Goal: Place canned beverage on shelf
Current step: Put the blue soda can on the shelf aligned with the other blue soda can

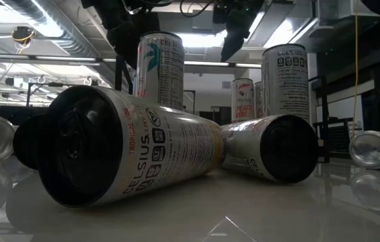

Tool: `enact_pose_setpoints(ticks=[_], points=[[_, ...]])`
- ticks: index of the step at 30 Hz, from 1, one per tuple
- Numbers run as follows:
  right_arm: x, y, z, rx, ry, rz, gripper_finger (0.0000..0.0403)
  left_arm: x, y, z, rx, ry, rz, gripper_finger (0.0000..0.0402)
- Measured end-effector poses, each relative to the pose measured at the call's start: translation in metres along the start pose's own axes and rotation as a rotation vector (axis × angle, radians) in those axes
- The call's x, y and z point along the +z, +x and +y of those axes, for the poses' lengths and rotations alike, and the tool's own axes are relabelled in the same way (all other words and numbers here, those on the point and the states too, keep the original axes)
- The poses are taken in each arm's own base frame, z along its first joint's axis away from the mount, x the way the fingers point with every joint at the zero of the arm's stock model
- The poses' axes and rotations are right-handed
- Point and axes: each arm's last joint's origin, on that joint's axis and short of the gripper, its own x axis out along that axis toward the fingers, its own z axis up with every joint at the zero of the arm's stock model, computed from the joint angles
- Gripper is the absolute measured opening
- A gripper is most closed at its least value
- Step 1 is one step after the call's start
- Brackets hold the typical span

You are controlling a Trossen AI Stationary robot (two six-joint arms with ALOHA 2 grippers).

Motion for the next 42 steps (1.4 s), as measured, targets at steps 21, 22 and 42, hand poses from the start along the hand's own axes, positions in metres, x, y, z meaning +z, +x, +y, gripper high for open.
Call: enact_pose_setpoints(ticks=[21,22,42], points=[[0.0001,0.0,0.0001,0.0,0.0,0.0,0.034,-0.0011,0.0,-0.0045,-0.014,0.012,0.021,0.0257],[0.0,0.0,0.0,0.0,0.0,0.0,0.034,-0.0011,0.0,-0.0045,-0.014,0.012,0.021,0.0257],[0.0001,0.0,0.0001,0.0,0.0,0.0,0.034,0.0,0.0,-0.0043,-0.012,0.007,0.01,0.0257]])
